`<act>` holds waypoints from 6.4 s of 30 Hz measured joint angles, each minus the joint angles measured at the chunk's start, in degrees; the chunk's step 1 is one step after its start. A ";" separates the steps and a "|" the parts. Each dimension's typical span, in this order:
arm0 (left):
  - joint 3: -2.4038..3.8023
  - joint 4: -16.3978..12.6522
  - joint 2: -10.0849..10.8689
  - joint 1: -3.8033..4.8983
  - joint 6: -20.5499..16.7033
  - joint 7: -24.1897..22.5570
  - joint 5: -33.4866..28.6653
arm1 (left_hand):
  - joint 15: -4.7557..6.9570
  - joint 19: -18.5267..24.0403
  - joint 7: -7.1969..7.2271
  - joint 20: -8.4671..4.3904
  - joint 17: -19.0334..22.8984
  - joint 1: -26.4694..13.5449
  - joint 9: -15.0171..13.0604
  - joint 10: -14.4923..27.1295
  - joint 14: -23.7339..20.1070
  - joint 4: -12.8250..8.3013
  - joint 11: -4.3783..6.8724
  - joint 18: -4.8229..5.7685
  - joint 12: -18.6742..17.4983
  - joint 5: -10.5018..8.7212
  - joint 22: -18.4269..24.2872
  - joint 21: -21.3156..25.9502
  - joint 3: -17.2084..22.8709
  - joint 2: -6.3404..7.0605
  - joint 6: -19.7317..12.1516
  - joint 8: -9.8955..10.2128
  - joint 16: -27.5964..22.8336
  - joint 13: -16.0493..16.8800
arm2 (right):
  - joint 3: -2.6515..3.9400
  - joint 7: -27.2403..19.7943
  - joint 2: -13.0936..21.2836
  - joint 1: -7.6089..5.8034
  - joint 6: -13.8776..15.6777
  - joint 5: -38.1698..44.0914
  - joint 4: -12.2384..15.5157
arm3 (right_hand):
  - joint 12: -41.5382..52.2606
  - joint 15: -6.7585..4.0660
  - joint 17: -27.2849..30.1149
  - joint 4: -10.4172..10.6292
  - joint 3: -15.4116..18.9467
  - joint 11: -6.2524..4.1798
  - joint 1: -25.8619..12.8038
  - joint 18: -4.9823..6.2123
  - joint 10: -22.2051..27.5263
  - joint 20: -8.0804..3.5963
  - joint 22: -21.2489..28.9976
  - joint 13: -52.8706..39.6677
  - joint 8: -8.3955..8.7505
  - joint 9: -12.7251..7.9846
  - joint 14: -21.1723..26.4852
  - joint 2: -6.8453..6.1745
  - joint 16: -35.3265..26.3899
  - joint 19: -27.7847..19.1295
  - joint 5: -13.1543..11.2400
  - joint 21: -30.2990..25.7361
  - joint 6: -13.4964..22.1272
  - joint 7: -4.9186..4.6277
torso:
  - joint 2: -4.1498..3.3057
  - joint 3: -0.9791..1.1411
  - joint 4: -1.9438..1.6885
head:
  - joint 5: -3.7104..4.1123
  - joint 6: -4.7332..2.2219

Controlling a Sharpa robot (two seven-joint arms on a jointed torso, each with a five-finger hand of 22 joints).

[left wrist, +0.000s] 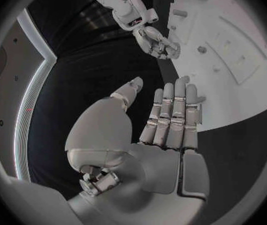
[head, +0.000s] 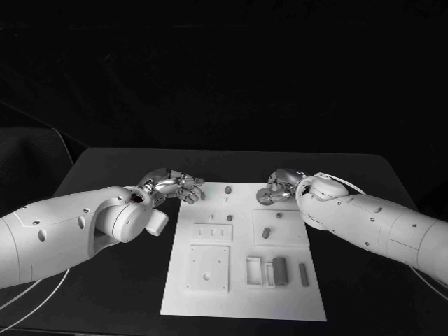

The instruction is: Assemble the parts on the task board

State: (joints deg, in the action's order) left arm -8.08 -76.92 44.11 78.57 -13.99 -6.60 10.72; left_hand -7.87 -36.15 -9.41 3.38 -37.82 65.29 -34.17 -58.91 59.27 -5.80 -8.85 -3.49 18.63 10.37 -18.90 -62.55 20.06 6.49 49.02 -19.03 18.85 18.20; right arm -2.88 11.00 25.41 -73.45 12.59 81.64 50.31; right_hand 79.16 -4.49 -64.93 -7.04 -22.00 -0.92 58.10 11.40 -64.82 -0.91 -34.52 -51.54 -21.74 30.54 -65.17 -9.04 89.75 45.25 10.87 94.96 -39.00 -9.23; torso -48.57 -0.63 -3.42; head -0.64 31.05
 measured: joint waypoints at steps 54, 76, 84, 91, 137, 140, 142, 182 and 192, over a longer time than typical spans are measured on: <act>-0.01 0.27 0.08 -0.01 0.02 0.19 0.05 | -0.21 0.22 0.00 -0.22 0.00 0.00 -0.01 0.00 -0.21 0.00 0.00 0.42 0.00 0.00 -0.04 0.00 0.00 0.00 0.00 0.00 -0.21 0.00 | 0.09 -2.46 0.99 0.10 -0.41 -1.77 0.30 | 0.27 0.04 0.91 1.11 -1.44 0.10 5.36 -0.31 0.09 0.00 -0.14 0.85 0.19 0.27 0.54 1.44 0.66 -0.43 0.75 0.00 -0.89 1.75 | -0.03 0.04 0.01 | 0.34 0.32; -0.02 0.47 0.05 -0.01 0.02 0.39 0.09 | -0.21 0.21 0.00 -0.21 0.00 0.00 -0.01 0.00 -0.21 0.00 0.00 0.43 0.00 0.00 -0.04 0.00 0.00 0.00 0.00 0.00 -0.21 0.00 | 0.13 -3.76 1.01 0.00 -1.22 -4.72 -0.67 | 0.27 0.31 1.97 2.48 -0.40 0.52 1.35 -0.31 0.10 0.20 -0.03 1.65 2.35 -0.12 0.66 2.01 0.95 -0.63 0.91 -0.01 -1.23 1.92 | -0.04 0.06 0.00 | 0.57 0.31; -0.02 0.52 0.07 -0.02 0.02 0.44 0.11 | -0.20 0.21 0.00 -0.21 0.00 0.00 -0.01 0.00 -0.21 0.00 0.00 0.43 0.00 0.00 -0.04 0.00 0.00 0.00 0.00 0.00 -0.21 0.00 | 0.14 -3.89 1.01 -0.01 -1.29 -5.10 -0.80 | 0.27 0.32 2.04 2.48 -0.41 0.52 1.26 -0.31 0.10 0.20 0.02 1.65 2.35 -0.22 0.66 1.72 0.95 -0.63 0.91 -0.01 -1.24 1.92 | -0.04 0.05 -0.01 | 0.63 0.35; -0.02 0.56 0.07 -0.02 0.02 0.47 0.12 | -0.20 0.21 0.00 -0.21 0.00 0.00 -0.01 0.00 -0.21 0.00 0.00 0.43 0.00 0.00 -0.04 0.00 0.00 0.00 0.00 0.00 -0.21 0.05 | 0.16 -4.14 1.12 -0.04 -1.66 -5.21 -0.76 | 0.27 0.32 2.35 1.19 -1.68 0.52 2.71 -0.31 0.10 0.20 0.08 1.86 2.68 -0.44 0.67 2.14 0.95 -0.63 0.90 -0.01 -1.04 1.73 | -0.04 0.05 -0.03 | 0.73 0.40; -0.02 0.21 0.76 -0.02 -0.03 0.52 0.19 | -0.20 0.21 0.00 -0.21 0.00 0.23 0.03 0.00 -0.21 0.00 0.00 0.44 0.00 0.00 -0.08 0.00 0.00 -0.23 0.00 0.00 -0.22 0.03 | 0.13 -2.69 2.69 -1.28 0.86 -0.03 7.67 | 0.94 0.12 3.00 -0.41 -7.78 0.00 11.06 -0.33 -0.82 0.62 -0.31 2.07 2.58 -0.94 0.45 3.86 2.51 -0.21 0.84 -0.01 -1.49 2.17 | -0.03 -0.04 0.00 | 0.57 0.05; -0.02 0.17 0.76 -0.02 -0.04 0.52 0.19 | -0.20 0.21 0.00 -0.21 0.00 0.23 0.03 0.00 -0.21 0.00 0.00 0.44 0.00 0.00 -0.08 0.00 0.00 -0.23 0.00 0.00 -0.21 0.04 | 0.13 -2.47 2.31 -1.32 1.12 0.70 8.39 | 1.05 0.12 3.00 -0.34 -7.85 0.00 11.04 -0.33 -0.82 0.74 -0.31 2.07 2.58 -0.94 0.45 3.88 2.51 -0.10 0.84 -0.01 -1.49 2.17 | -0.02 -0.04 -0.01 | 0.54 -0.03; -0.02 0.16 0.78 -0.01 -0.05 0.52 0.19 | -0.20 0.21 0.00 -0.21 0.00 0.23 0.03 0.00 -0.21 0.00 0.00 0.44 0.00 0.00 -0.08 0.00 0.00 -0.23 0.00 0.00 -0.21 0.03 | 0.12 -2.37 2.07 -1.34 1.26 1.13 8.78 | 1.16 0.12 3.00 -0.30 -7.89 0.00 10.98 -0.33 -0.83 0.71 -0.31 2.07 2.58 -0.94 0.45 3.94 2.51 0.11 0.84 -0.01 -1.49 2.17 | -0.03 -0.03 -0.03 | 0.46 -0.05; -0.02 0.22 0.52 -0.01 -0.23 0.49 0.20 | 0.00 0.41 0.00 -0.01 0.00 0.23 0.02 0.00 -0.41 0.00 0.00 0.46 0.00 0.00 -0.07 0.22 0.00 -0.23 0.00 0.00 -0.21 0.03 | 0.13 0.64 -5.04 -1.44 4.29 5.32 8.94 | 1.16 -0.06 3.04 -0.07 -8.13 -0.18 10.84 -0.33 -1.25 0.61 -0.40 2.11 1.20 -0.02 0.05 4.04 2.76 0.21 0.84 -0.01 -5.08 2.86 | -0.05 0.03 -0.03 | -0.28 -0.39; -0.02 0.29 0.48 -0.01 -0.25 0.49 0.20 | 0.00 0.41 0.00 -0.01 0.00 0.23 0.02 0.00 -0.41 0.00 0.00 0.46 0.00 0.00 -0.07 0.22 0.00 -0.23 0.00 0.00 -0.21 0.03 | -1.04 -1.01 -5.61 -0.24 7.42 5.10 7.80 | 1.16 0.02 3.10 -0.08 -8.12 -0.10 10.84 -0.33 -1.34 0.60 -0.46 2.11 1.33 0.00 -0.03 4.04 2.76 0.62 0.84 -0.01 -5.07 2.85 | -0.07 0.07 -0.04 | -0.45 -0.47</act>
State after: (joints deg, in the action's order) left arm -8.10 -76.62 44.59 78.56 -14.24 -6.11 10.92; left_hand -7.87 -35.74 -9.41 3.37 -37.82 65.52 -34.15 -58.91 58.86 -5.80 -8.85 -3.03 18.63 10.37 -18.97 -62.33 20.06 6.26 49.02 -19.03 18.64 18.23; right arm -3.92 9.99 19.80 -73.69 20.01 86.73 58.12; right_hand 80.32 -4.47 -61.83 -7.12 -30.13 -1.02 68.93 11.07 -66.16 -0.31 -34.97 -49.43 -20.41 30.54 -65.19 -5.00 92.51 45.88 11.70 94.95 -44.07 -6.38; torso -48.64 -0.56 -3.47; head -1.09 30.59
